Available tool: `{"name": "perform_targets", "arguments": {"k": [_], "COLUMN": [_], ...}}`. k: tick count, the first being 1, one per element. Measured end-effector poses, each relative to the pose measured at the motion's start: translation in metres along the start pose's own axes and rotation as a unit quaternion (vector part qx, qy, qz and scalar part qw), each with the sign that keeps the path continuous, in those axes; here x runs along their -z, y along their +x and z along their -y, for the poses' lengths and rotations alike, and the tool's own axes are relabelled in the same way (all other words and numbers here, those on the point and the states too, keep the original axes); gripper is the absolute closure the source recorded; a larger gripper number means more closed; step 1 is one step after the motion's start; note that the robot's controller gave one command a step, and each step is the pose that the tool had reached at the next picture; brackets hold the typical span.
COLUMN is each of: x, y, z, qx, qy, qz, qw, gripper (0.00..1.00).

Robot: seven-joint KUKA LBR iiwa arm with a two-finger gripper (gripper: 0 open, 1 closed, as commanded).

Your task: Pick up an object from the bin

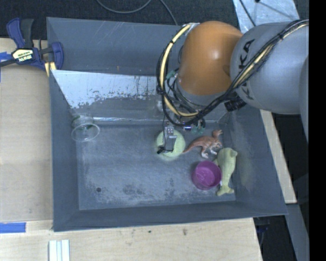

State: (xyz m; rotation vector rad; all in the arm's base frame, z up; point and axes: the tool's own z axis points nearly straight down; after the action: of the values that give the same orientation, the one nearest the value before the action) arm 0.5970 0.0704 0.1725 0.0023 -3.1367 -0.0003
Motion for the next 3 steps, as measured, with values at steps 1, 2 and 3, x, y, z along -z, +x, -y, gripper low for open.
{"name": "perform_targets", "arguments": {"k": [1,2,3], "x": [0.005,-0.052,-0.039], "y": [-0.002,-0.014,0.015], "z": [0.001,0.037,0.129], "qx": [-0.001,-0.041,-0.031], "qy": [0.000,-0.001,0.000], "qz": [0.0043,0.0062,0.0022], "qw": [1.0000,0.9991,0.9995], "gripper": [0.00,0.00,0.00]}}
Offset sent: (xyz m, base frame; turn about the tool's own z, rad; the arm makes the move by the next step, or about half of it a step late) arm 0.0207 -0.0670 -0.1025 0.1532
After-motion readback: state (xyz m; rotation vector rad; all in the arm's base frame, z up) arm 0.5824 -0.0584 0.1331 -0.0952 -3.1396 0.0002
